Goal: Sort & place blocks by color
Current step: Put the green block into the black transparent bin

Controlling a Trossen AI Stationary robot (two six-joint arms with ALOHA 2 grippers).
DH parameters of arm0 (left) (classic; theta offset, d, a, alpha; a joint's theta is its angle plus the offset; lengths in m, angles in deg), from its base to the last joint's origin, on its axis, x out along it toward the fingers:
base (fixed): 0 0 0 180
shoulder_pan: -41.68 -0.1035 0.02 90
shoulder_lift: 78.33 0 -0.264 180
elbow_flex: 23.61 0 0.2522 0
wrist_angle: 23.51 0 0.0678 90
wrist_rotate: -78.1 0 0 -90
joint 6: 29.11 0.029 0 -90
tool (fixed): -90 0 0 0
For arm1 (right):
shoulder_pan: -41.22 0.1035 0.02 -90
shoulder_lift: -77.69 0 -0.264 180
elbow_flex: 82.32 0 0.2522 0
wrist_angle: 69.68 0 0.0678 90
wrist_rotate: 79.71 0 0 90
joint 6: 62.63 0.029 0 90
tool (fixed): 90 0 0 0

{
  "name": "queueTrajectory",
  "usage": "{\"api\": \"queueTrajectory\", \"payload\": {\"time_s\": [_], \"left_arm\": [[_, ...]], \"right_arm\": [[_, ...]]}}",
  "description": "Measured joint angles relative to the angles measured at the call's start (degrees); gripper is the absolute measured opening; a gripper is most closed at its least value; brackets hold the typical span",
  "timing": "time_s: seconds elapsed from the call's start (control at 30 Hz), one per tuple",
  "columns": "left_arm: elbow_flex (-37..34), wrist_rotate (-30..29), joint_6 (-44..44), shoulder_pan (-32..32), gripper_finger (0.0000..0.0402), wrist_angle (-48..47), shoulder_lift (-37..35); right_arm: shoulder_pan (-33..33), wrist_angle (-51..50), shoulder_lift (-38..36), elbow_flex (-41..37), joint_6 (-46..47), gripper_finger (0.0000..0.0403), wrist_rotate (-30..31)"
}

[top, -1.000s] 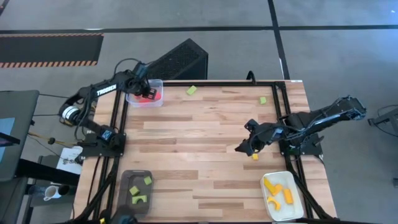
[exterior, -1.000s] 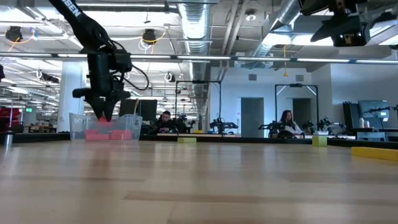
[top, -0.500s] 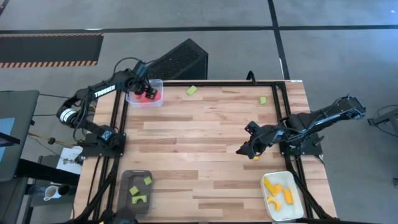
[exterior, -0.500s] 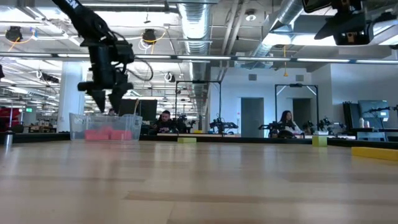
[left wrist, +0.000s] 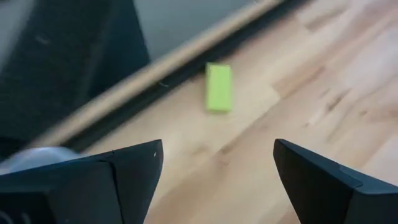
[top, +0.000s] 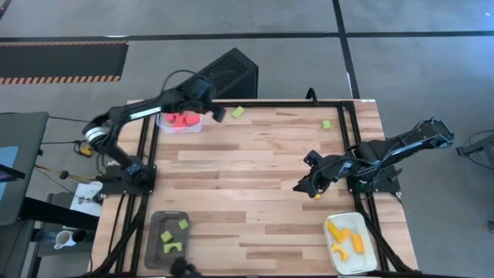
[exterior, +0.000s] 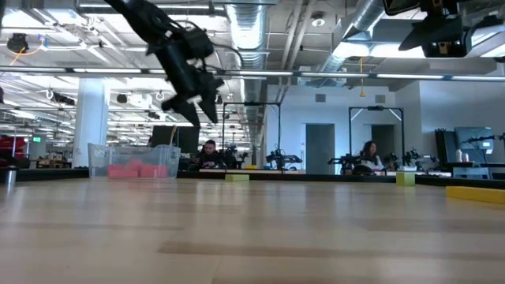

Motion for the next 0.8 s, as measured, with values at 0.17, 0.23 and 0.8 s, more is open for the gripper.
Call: {"api": "queueTrajectory", "payload": {"time_s": [0.17, 0.23, 0.8], "left_arm": [[7.4, 5.4, -0.7, 0.8, 0.0286, -1.2, 13.4], [11.3, 6.6, -0.3, 0.8, 0.0286, -2.9, 18.4], [36.5, 3.4, 5.7, 0.9, 0.0286, -16.1, 40.3]], "right_arm": [[0.0, 0.0, 0.0, 0.0, 0.0, 0.0255, 0.0], [0.0, 0.0, 0.0, 0.0, 0.0, 0.0255, 0.0], [0.0, -0.3, 0.0, 0.0, -0.1, 0.0255, 0.0]]}}
